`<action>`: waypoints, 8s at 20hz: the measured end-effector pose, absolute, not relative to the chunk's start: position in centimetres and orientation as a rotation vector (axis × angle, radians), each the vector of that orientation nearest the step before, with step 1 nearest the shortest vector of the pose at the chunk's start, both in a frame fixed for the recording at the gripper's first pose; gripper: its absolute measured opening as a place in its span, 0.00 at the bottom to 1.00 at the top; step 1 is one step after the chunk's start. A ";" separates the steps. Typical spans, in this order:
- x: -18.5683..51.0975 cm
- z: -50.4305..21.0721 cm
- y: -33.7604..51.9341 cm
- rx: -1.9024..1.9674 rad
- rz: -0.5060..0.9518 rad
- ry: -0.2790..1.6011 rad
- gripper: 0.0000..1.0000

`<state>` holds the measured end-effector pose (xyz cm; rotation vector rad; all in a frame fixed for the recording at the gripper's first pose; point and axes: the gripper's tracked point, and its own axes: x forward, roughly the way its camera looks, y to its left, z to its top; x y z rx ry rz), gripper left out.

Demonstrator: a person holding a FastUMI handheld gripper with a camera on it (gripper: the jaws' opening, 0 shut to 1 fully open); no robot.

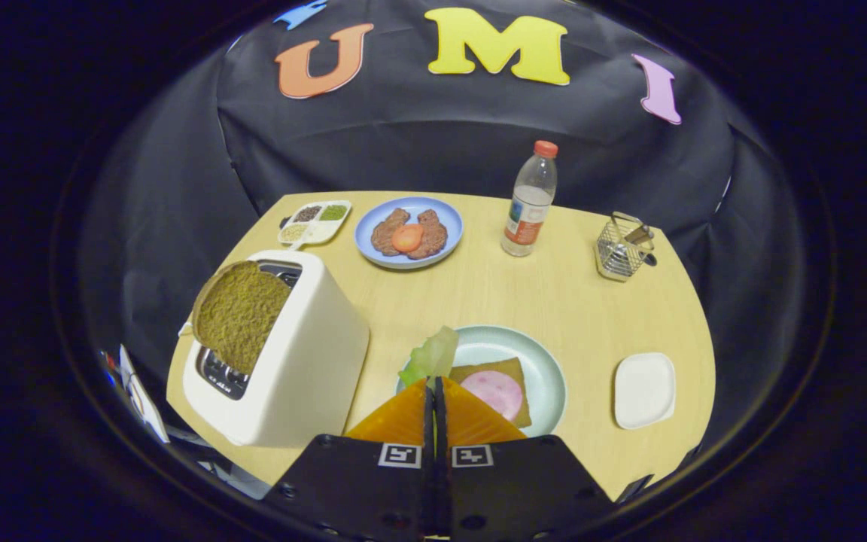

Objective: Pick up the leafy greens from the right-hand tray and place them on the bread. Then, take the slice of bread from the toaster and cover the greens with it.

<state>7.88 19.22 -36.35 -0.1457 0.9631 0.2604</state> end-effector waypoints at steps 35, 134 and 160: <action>6.0 -29.8 16.9 -0.094 0.239 0.819 0.88; 13.7 -44.2 12.0 -0.083 0.329 0.965 0.67; 4.6 -15.6 12.1 -0.067 0.174 0.374 0.89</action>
